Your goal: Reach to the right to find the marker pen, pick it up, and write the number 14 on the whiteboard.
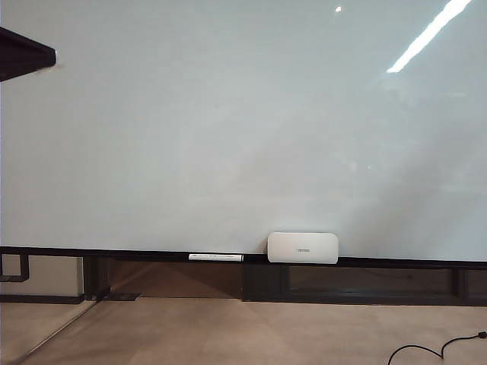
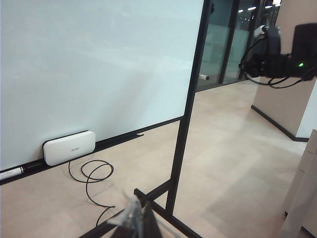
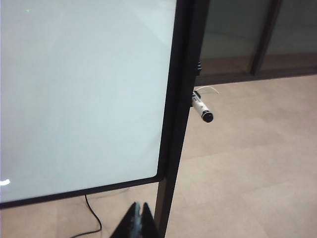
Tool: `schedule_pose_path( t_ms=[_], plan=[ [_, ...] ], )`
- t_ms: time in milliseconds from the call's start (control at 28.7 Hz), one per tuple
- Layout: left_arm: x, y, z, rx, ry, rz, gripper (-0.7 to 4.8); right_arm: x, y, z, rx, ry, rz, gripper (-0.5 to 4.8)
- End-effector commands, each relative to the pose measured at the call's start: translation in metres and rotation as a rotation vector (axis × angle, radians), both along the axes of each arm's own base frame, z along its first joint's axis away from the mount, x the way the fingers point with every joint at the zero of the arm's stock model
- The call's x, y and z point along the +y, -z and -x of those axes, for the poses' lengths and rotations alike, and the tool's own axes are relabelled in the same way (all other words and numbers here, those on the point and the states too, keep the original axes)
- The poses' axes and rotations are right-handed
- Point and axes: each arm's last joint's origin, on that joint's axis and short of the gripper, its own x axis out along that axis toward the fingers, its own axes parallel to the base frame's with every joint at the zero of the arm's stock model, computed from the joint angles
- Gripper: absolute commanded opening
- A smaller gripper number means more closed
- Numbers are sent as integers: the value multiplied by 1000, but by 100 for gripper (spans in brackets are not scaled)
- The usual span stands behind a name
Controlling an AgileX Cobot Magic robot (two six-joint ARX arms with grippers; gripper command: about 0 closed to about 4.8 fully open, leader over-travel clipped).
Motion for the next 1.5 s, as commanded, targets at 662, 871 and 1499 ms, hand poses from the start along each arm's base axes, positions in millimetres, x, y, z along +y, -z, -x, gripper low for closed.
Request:
schedule_pose_path(
  t_ms=[662, 871, 1499],
  plan=[
    [1, 6, -2, 10, -81, -51, -6, -79, 38, -8, 77, 106, -81, -1],
    [1, 8, -2, 20, -87, -73, -6, -92, 44, -24, 48, 12, -71, -1],
    [4, 13, -6, 5, -228, -146, -6, -131, 69, -57, 49, 54, -35, 35]
  ],
)
